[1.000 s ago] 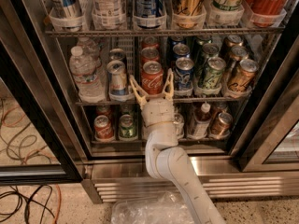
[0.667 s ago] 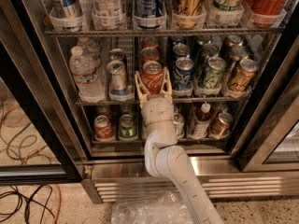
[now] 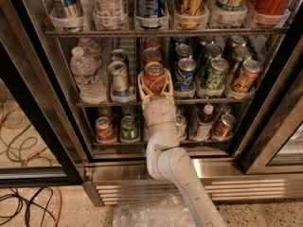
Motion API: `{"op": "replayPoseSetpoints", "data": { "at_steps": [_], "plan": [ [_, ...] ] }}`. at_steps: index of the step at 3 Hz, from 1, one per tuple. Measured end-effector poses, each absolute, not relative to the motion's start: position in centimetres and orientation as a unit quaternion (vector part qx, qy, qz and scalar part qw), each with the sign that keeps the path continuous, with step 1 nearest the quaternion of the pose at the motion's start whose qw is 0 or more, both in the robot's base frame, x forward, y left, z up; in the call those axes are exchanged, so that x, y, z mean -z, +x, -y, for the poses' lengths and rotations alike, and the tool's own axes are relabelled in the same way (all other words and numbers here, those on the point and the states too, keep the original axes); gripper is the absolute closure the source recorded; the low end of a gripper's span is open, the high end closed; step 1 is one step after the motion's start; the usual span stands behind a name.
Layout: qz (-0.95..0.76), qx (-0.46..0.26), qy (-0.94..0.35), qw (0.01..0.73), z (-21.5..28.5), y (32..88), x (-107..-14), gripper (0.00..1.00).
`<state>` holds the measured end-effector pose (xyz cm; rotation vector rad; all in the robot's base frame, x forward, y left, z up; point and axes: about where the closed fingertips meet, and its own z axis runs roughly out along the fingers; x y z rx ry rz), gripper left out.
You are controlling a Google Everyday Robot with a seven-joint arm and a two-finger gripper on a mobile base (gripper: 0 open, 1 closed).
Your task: Pick coke can from middle shelf of fridge
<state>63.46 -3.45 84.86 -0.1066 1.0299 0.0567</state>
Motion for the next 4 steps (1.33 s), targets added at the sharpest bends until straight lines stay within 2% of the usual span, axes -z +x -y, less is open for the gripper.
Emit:
{"op": "replayPoseSetpoints", "data": {
  "at_steps": [1, 4],
  "plan": [
    [-0.492, -0.027, -0.050, 0.869, 3.5, 63.4, -84.9, 1.00],
    [-0.458, -0.023, -0.063, 0.887, 3.2, 64.1, -88.6, 1.00]
  ]
}}
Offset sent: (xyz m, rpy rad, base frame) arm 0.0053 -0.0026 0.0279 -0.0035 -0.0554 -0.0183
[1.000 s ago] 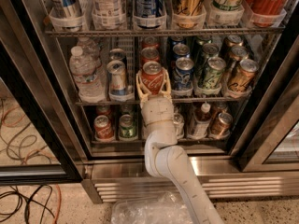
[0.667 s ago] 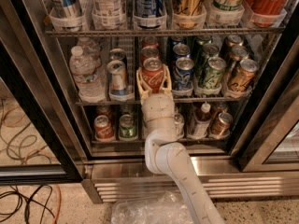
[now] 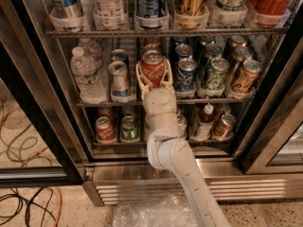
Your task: Pick coke can from middle shelf of fridge
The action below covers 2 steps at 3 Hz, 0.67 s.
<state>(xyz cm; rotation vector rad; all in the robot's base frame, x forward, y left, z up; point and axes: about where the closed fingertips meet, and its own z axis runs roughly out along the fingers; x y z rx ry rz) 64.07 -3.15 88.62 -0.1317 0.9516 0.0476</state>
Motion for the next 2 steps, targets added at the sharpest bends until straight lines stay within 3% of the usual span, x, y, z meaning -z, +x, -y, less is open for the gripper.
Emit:
{"op": "replayPoseSetpoints", "data": {
  "at_steps": [2],
  "plan": [
    [-0.445, -0.023, -0.081, 0.891, 3.20, 62.89, -90.46, 1.00]
  ]
}}
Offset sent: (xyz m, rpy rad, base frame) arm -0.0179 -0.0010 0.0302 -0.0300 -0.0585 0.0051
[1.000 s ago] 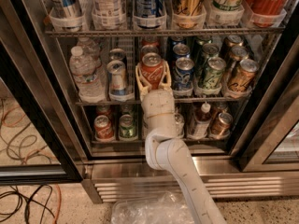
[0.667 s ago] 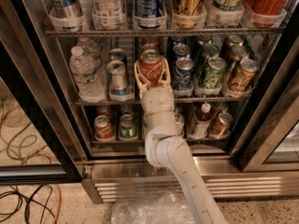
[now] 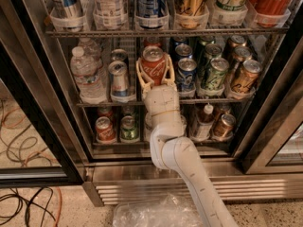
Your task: Pick coke can from middle shelf of fridge
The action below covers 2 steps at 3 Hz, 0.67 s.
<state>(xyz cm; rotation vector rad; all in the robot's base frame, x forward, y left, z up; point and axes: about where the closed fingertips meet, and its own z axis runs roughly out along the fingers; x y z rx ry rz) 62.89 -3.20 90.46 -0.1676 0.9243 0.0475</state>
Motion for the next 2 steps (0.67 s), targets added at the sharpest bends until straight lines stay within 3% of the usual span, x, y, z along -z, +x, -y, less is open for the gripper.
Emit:
{"op": "replayPoseSetpoints", "data": {
  "at_steps": [2],
  "plan": [
    [-0.460, -0.029, -0.102, 0.882, 3.9, 60.0, -90.6, 1.00]
  ]
}}
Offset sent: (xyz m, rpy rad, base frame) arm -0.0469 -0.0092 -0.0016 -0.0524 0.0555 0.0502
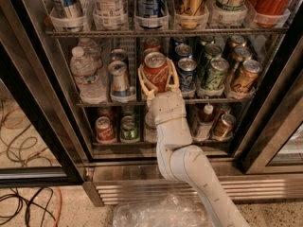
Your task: Pick coke can from middle shelf of fridge
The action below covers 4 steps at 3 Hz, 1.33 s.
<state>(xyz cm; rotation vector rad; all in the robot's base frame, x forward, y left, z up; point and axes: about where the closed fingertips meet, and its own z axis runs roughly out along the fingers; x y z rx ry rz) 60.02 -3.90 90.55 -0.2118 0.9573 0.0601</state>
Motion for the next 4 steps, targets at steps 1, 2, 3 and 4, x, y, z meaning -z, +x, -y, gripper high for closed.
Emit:
{"op": "replayPoseSetpoints", "data": {
  "at_steps": [1, 2, 3, 4],
  "plan": [
    [-0.470, -0.039, -0.109, 0.875, 3.7, 58.5, -90.2, 1.00],
    [-0.489, -0.057, -0.115, 0.863, 3.3, 56.7, -89.3, 1.00],
    [-0.509, -0.074, -0.125, 0.848, 3.0, 54.4, -88.4, 1.00],
    [-0.523, -0.092, -0.140, 0.836, 3.2, 51.6, -87.9, 1.00]
  ]
}}
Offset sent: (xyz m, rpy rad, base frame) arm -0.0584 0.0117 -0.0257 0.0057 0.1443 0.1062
